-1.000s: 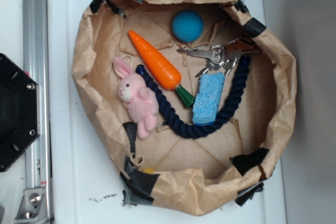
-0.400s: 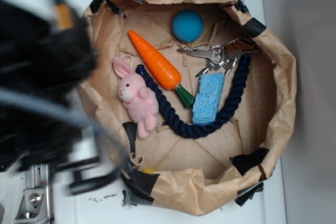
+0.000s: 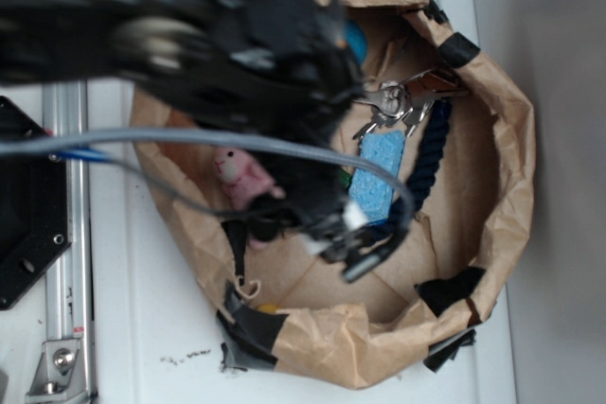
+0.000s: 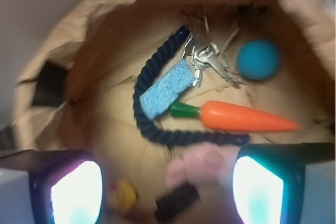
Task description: Grab the blue sponge.
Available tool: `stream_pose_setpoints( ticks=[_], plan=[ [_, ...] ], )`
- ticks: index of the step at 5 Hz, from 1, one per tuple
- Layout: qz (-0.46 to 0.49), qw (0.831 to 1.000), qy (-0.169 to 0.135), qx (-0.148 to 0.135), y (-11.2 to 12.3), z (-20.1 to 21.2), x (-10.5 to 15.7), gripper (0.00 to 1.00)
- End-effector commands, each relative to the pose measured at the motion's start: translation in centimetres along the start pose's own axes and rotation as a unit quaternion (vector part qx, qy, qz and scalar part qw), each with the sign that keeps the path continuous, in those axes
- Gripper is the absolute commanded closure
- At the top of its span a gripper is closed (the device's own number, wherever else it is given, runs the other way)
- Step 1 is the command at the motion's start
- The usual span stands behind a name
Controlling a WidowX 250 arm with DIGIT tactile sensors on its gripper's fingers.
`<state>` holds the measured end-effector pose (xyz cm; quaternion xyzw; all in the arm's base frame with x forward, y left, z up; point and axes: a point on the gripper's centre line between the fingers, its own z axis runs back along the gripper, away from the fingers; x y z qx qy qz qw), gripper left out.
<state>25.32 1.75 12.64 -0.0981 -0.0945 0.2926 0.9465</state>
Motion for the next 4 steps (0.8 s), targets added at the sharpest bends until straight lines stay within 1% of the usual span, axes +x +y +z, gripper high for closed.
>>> stream_pose_setpoints(
  ticks=[1,2,3,4],
  plan=[
    [0.036,0.999,0.012,-0.032,1.3,-6.5,3.3,0.0],
    [0.027,0.998,0.051,0.0,1.7,-11.0,4.3,0.0],
    [0.013,0.997,0.064,0.042,2.1,-13.1,3.2,0.0],
    [0.022,0.997,0.065,0.032,1.6,-12.4,2.2,1.0]
  ],
)
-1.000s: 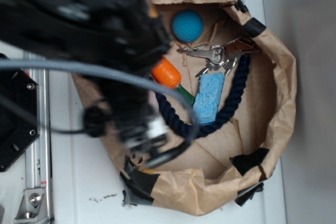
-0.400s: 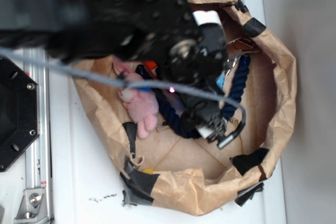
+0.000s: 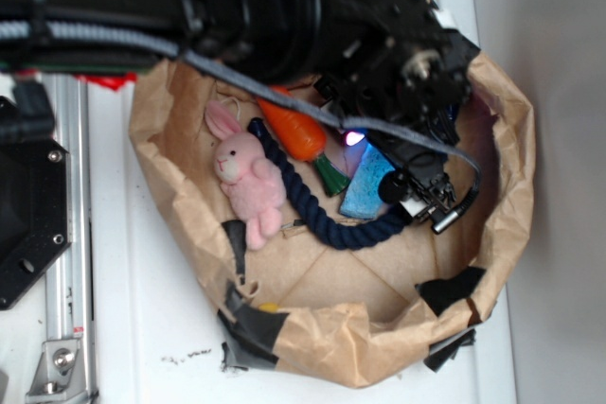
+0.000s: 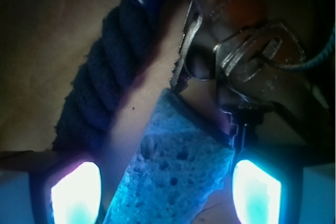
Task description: Grab the blue sponge.
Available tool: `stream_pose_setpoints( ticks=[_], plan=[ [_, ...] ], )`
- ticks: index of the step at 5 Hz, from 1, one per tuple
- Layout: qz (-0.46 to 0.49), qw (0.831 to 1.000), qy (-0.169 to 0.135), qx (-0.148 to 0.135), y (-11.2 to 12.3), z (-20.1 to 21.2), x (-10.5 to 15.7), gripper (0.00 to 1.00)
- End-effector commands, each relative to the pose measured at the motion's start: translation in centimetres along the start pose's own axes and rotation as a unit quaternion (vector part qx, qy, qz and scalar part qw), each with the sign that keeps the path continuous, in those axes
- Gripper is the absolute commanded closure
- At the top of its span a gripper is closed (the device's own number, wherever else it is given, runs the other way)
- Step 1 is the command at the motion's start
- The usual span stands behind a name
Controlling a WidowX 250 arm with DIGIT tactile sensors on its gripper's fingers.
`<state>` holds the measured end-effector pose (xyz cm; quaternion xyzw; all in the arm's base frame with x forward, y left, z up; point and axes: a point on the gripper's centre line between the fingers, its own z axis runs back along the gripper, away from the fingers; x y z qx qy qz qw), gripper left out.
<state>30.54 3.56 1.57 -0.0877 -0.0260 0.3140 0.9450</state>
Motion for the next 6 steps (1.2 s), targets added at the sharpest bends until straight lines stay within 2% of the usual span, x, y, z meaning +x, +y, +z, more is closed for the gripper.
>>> stream_pose_setpoints(
  ticks=[1,2,3,4,5,6],
  plan=[
    [-0.037,0.999,-0.025,-0.012,-0.7,2.1,-1.7,1.0],
    [-0.085,0.994,-0.055,-0.033,-1.1,6.3,-1.3,1.0],
    [-0.168,0.98,-0.091,-0.048,-1.1,11.5,-1.1,1.0],
    [-0.261,0.957,-0.123,-0.044,-2.6,16.4,-1.6,1.0],
    [-0.291,0.949,-0.118,0.019,-4.7,18.9,-3.1,1.0],
    [-0.289,0.951,-0.101,0.049,-4.4,18.2,-4.2,1.0]
  ],
)
